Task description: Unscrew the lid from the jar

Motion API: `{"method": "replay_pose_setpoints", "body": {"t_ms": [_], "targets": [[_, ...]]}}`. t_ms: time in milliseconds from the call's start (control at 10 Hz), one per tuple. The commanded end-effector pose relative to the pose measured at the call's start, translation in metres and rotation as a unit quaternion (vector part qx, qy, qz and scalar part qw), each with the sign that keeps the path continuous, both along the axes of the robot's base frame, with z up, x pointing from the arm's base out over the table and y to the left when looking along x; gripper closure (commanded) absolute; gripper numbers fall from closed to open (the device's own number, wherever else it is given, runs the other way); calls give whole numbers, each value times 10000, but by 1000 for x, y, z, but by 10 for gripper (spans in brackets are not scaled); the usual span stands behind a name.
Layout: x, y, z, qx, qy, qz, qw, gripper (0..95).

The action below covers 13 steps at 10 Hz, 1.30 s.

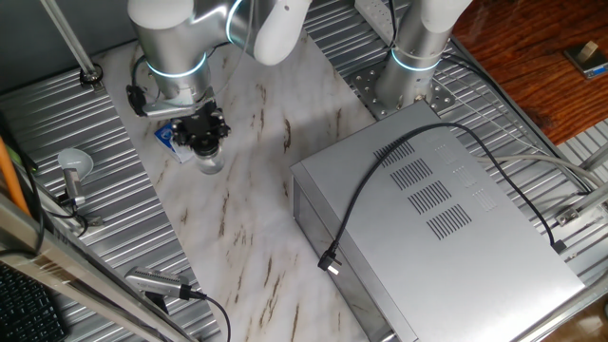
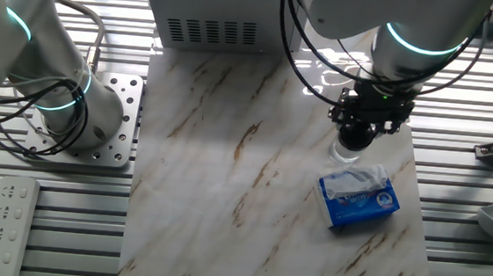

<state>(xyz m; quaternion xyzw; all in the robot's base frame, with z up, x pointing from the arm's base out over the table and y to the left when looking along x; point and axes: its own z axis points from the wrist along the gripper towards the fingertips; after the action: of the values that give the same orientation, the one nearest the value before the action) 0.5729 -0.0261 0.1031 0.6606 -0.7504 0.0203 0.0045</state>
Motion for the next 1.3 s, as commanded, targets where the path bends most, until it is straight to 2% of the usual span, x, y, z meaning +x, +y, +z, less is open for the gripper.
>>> {"method": "replay_pose_setpoints", "body": {"t_ms": [100, 200, 300, 600, 700, 1000, 1200, 1300], "targets": [[0, 0, 0, -1, 5, 229, 9997, 570], [0, 0, 0, 0, 7, 230, 9997, 570], [0, 0, 0, 15, 9, 178, 9998, 380], [0, 1, 0, 29, 37, 98, 9999, 380], [0, 1, 0, 36, 32, 26, 10000, 190], [1, 1, 2, 40, 13, -520, 9986, 190], [2, 1, 2, 51, -3, -1208, 9927, 190], [2, 1, 2, 41, 14, -1947, 9808, 190]]}}
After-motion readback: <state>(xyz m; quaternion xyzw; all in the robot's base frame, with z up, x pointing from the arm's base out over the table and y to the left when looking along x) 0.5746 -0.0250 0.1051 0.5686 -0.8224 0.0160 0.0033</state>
